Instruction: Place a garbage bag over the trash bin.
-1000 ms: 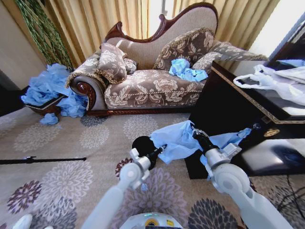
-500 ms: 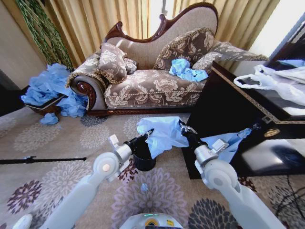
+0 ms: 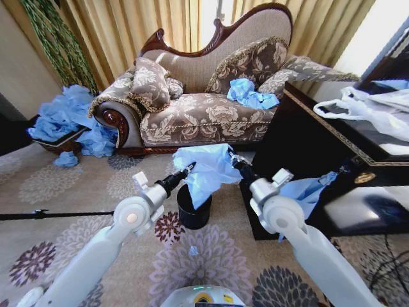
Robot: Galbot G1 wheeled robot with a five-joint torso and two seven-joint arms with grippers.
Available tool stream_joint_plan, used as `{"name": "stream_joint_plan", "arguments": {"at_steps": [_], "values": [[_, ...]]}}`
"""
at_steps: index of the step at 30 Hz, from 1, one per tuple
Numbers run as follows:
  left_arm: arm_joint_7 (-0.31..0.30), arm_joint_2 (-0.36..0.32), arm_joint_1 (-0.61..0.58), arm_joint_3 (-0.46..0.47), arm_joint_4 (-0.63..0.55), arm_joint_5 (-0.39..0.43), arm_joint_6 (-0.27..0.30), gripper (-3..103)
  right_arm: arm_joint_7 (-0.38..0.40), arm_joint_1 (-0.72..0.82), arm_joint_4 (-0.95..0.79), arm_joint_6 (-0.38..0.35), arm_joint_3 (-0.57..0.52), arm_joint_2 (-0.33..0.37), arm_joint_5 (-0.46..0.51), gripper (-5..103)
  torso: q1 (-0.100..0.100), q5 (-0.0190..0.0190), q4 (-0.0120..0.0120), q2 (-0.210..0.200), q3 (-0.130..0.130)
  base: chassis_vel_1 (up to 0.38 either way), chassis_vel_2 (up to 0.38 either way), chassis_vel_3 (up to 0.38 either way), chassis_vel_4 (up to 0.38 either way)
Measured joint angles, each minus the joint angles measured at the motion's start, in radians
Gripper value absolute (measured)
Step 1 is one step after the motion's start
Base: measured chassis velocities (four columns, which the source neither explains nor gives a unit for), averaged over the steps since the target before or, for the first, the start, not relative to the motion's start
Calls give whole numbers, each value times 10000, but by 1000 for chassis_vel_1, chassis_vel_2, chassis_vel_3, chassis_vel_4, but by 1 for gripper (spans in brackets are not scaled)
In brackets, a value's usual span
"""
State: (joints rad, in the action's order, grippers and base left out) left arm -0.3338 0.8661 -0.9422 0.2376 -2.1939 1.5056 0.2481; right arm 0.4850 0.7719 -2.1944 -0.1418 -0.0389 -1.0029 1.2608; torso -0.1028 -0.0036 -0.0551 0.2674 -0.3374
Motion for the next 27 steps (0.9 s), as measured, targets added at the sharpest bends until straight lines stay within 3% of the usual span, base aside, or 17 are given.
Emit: {"name": "stream_joint_plan", "arguments": {"at_steps": [13, 22, 27], "values": [[61, 719, -1360, 440, 225, -739, -217, 0, 101, -76, 104, -47, 1550, -593, 201, 0, 0, 2, 2, 0, 0, 0, 0, 0, 0], [-162, 1056, -1681, 690, 222, -924, -331, 0, 37, 147, -533, -507, 1747, 415, 1614, 0, 1, 1, -6, 0, 1, 0, 0, 0, 0], [-610, 1156, -2117, 850, -95, -978, -338, 0, 38, -73, -128, -546, 2124, 185, 1705, 0, 1, 3, -1, 0, 1, 0, 0, 0, 0]]}}
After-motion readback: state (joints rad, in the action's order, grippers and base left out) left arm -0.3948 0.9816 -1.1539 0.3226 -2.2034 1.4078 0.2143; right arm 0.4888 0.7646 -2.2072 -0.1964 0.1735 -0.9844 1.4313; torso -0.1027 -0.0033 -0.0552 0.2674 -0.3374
